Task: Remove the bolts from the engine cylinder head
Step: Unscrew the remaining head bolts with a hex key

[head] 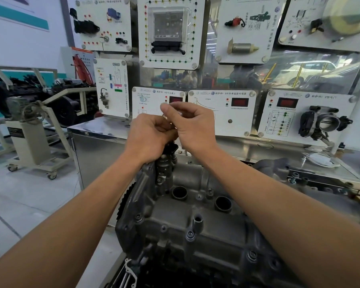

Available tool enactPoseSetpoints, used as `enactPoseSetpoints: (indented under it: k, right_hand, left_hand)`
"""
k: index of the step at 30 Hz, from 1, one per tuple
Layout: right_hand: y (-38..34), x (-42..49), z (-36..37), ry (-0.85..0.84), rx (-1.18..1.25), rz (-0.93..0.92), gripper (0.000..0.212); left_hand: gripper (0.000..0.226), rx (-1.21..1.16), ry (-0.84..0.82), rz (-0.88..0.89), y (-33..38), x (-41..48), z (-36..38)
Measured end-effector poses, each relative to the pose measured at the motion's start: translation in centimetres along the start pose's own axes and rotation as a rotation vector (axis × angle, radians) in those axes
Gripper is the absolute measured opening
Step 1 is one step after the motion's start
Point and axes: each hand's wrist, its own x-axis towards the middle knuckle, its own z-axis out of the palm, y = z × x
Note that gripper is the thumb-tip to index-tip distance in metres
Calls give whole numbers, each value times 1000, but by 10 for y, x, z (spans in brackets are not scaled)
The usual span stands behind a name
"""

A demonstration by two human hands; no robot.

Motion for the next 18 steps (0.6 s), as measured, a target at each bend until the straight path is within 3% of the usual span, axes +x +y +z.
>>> enactPoseSetpoints:
  k: [4, 14, 16, 18]
  right_hand:
    - [1, -9, -7, -91, 237, 118, 3]
    - [-17, 16, 5, -243, 326, 616, 50]
    - [-26, 24, 8, -250, 258, 681, 53]
    - [-35, 29, 9, -255, -103, 576, 53]
  left_hand:
    - [12, -9, 11, -10, -2, 1, 2]
    - [14, -38, -11, -21, -6, 0, 3]
    - [12, -50, -11, -44, -6, 0, 3]
    - [13, -80, -23, -63, -7, 1, 3]
